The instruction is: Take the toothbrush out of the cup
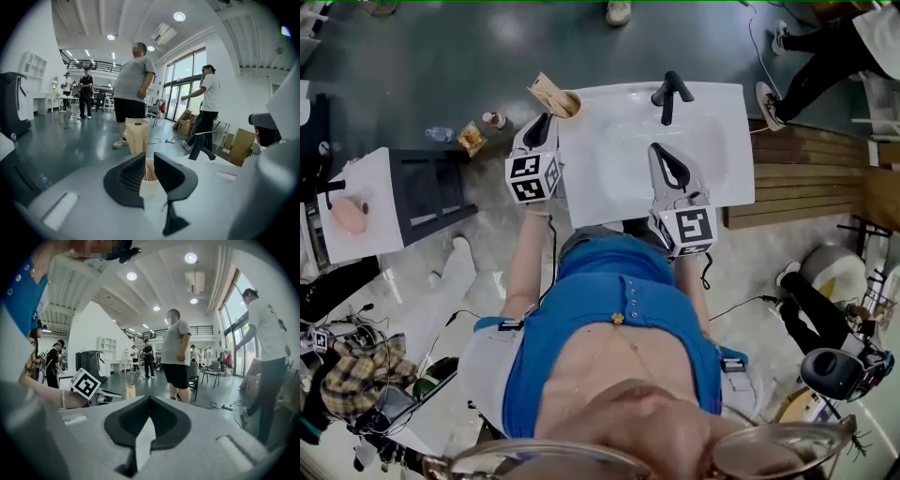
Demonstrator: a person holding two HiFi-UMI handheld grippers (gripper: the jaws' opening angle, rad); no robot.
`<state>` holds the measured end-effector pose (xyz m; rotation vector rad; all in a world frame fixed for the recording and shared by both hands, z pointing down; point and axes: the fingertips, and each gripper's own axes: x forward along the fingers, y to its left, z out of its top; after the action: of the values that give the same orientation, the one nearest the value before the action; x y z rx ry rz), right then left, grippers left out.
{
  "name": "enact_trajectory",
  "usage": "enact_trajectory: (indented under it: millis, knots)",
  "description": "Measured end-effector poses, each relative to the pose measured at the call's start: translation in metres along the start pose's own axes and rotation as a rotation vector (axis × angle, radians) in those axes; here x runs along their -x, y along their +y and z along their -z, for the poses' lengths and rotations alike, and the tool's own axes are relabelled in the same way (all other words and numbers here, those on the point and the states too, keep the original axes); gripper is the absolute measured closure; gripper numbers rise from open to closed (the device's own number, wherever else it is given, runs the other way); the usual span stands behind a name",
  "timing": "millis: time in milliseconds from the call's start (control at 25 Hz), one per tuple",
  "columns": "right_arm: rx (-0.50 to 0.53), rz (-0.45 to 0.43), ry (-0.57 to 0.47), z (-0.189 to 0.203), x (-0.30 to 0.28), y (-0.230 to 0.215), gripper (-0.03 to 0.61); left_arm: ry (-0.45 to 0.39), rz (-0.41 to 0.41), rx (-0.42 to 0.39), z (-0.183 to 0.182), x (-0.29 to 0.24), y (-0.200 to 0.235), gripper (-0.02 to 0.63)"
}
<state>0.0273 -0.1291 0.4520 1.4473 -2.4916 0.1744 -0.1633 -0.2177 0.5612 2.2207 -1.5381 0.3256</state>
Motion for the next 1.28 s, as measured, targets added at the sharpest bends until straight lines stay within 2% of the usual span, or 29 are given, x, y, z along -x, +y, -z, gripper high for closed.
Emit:
enact_trajectory:
  millis: [160, 520, 600, 760, 1280]
  knots:
    - [-0.004, 0.025, 0.011, 0.005, 0.006, -0.004, 0.575, 0.025, 0.004, -0.006, 0.006, -0.014, 0.01, 0.489]
    - [-0.015, 0.084, 0.025, 0.013, 0.021, -0.018, 0.575, 0.077, 0.046, -0.011, 0.021, -0.041, 0.017, 0.414]
    - [-0.019, 0.092, 0.028, 0.015, 0.024, -0.023, 0.576, 0.07, 0.052, -0.008, 0.021, -0.044, 0.015, 0.42]
    - [-0.024, 0.103, 0.029, 0.017, 0.028, -0.028, 0.575, 0.055, 0.049, -0.015, 0.019, -0.044, 0.015, 0.524]
    - [-0.015, 0.075, 0.014, 0.014, 0.019, -0.025, 0.575, -0.038, 0.043, -0.061, -0.011, -0.022, 0.011, 0.546]
